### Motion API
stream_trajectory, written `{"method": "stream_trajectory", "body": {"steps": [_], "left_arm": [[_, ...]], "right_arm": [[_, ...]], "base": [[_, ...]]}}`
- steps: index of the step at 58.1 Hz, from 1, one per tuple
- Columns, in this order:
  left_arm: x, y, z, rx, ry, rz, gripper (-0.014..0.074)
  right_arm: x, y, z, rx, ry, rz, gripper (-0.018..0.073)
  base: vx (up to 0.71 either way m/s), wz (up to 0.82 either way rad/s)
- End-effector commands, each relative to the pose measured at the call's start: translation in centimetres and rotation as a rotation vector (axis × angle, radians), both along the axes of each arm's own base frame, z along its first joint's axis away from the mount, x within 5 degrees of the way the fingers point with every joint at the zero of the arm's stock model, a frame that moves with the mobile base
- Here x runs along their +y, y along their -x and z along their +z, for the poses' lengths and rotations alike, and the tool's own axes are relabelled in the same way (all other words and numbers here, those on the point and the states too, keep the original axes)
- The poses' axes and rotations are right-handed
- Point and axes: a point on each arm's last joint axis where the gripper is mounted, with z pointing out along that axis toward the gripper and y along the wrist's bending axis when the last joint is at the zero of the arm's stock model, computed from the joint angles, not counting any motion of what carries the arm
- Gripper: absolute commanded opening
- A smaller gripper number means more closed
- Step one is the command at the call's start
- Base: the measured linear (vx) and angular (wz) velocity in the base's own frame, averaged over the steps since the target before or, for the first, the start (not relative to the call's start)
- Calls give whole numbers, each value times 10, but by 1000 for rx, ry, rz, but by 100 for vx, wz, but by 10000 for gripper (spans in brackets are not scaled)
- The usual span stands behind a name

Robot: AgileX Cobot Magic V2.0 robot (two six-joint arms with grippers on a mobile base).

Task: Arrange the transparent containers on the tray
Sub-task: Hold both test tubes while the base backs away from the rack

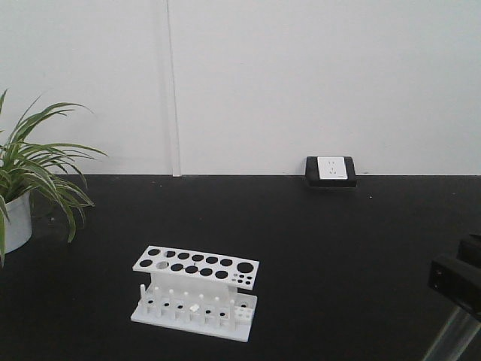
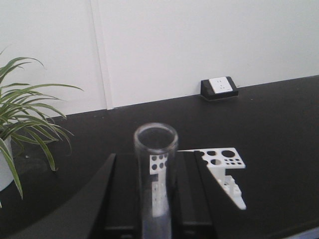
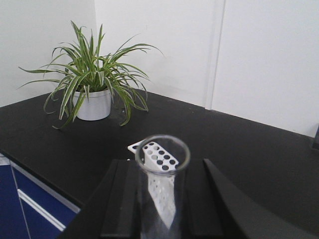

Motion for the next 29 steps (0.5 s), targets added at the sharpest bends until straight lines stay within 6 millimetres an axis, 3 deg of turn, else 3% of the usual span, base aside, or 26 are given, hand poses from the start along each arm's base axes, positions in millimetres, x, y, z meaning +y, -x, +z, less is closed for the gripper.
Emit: {"method": "stream_trajectory", "body": {"steps": [1, 29], "left_arm": [[-2, 2, 19, -105, 33, -24, 114], [-2, 2, 19, -105, 32, -24, 114]], "right_arm": [[-2, 1, 17, -103, -53, -9, 57], [-2, 1, 16, -98, -49, -9, 57]], "base": [[-23, -9], [-25, -6]]}}
